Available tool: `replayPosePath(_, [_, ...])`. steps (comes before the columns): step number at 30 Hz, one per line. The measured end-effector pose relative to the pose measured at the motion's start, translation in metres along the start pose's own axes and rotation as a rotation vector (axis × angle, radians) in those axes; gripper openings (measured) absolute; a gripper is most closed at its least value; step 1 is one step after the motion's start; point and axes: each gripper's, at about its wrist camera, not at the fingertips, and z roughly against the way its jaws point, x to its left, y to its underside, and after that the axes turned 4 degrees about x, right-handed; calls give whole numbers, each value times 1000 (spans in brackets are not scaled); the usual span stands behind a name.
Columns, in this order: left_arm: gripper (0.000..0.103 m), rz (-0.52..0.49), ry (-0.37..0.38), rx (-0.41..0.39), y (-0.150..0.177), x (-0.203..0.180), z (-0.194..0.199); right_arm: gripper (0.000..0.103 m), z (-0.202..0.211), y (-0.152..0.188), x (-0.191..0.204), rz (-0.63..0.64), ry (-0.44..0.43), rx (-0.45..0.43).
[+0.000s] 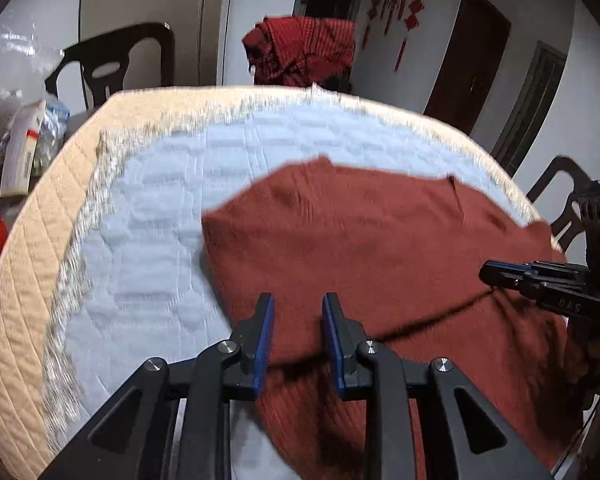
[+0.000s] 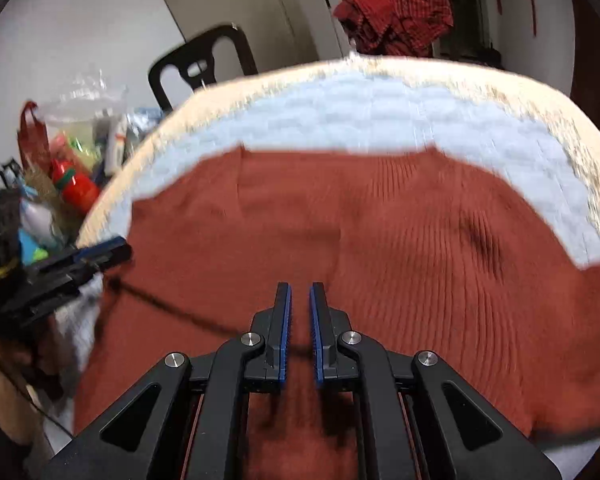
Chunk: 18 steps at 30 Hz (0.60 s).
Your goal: Fold small clothes
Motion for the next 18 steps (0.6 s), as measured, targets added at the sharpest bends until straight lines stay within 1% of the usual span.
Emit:
replayPosePath(2, [27,-9,-26,-12,5,-3,0,12,0,6,-3,6,-3,-14])
replayPosePath(3, [27,-5,-32,-10,3,-3,3,12,2,6,-7,-16,-9,-4])
replayPosePath(4, [27,-2,-28,-15,4,-5,8,12,9,6,-10,-46,-8,-12])
replayPosePath(5, [27,-4,-20,-26,5,-6,15,12,16,8,-10,-49,5,-31])
replayPosePath(6, [29,-8,-15,-34,8,-8,22,13,24,11,-9,-40,20,-48])
replayPosePath(7, [35,-9,-8,-44,11,-10,29,15,33,15,-8,-34,26,-63])
replayPosePath(8, [39,-7,-3,-53,14,-12,35,21,42,21,-9,-37,21,-77])
replayPosePath(9, [44,-6,1,-60,18,-14,40,27,49,27,-9,-39,11,-90])
replayPosePath(10, [47,-7,7,-67,22,-17,46,30,59,37,-12,-47,3,-106])
replayPosePath(11, [48,-8,17,-72,27,-20,51,37,64,44,-15,-57,5,-115])
replayPosePath(12, [51,-11,21,-73,31,-23,55,39,69,51,-17,-71,11,-123])
replayPosePath(13, [53,-14,19,-73,33,-27,57,39,75,60,-23,-90,16,-132])
replayPosePath(15, [53,-27,15,-70,40,-34,61,39,86,75,-36,-142,28,-145])
replayPosePath(18, [55,-34,31,-71,46,-42,65,41,100,93,-56,-225,41,-167])
